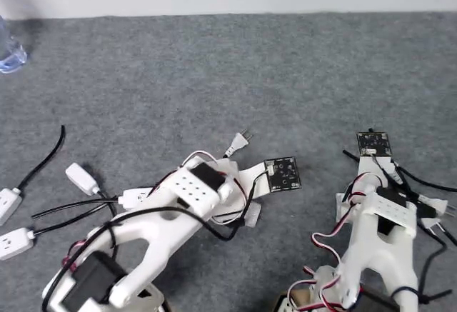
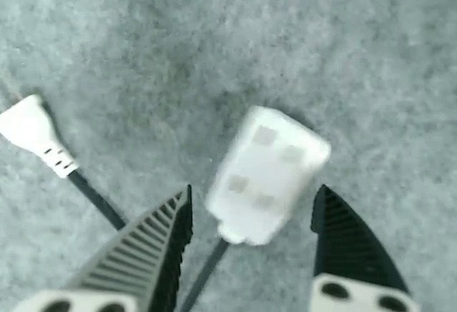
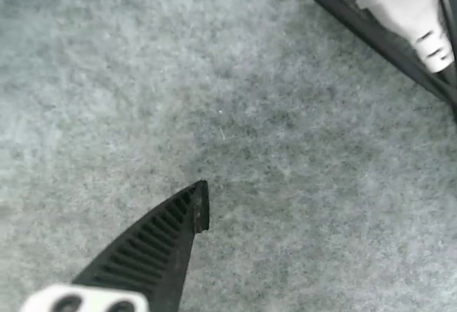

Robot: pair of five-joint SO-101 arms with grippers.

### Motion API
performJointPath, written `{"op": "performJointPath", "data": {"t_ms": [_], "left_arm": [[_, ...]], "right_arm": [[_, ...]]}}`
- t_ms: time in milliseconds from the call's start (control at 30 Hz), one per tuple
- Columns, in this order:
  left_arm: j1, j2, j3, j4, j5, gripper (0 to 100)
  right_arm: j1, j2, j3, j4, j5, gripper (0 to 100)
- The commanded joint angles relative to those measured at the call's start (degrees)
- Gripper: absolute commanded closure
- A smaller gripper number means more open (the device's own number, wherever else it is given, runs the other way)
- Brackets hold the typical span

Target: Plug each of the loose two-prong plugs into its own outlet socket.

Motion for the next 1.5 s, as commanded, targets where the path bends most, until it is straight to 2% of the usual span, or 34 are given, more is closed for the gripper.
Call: {"op": "performJointPath", "data": {"t_ms": [0,267,400,533,633,733,900,1033,1233,1400,1467], "left_arm": [[0.5,-4.2,1.5,-0.9,-0.5,74],[3.3,-9.8,6.0,-1.1,-0.9,74],[3.3,-8.4,4.3,-1.9,-5.6,74],[2.7,-1.4,-1.5,-1.5,-8.4,74],[2.5,6.2,-7.9,2.0,-12.3,74],[2.5,13.8,-14.2,5.3,-13.3,74],[3.3,20.8,-18.8,10.5,-18.9,74],[3.1,20.0,-19.0,10.8,-18.9,78],[3.2,18.9,-19.1,10.6,-18.3,99],[3.1,17.4,-19.0,7.5,-5.7,99],[3.0,17.2,-18.9,6.7,-4.3,99]], "right_arm": [[-0.6,-0.7,-1.1,-0.5,0.5,36.2],[-0.6,-0.7,-1.1,-0.4,0.5,36.2],[-0.5,-0.7,-1.1,-0.4,0.9,36.2],[-0.6,-0.7,-0.8,-0.3,1.8,36.2],[-0.6,-0.7,-0.8,-0.4,1.9,36.2],[-0.6,-0.7,-0.8,-0.4,1.9,36.2],[-0.6,-0.7,-0.8,-0.4,1.9,36.2],[-0.6,-0.7,-0.8,-0.5,1.9,36.2],[-0.6,-0.7,-0.8,-0.6,1.8,36.2],[-0.6,-0.7,-0.7,-0.6,1.8,36.2],[-0.7,-0.7,-0.7,-0.6,1.9,36.2]]}}
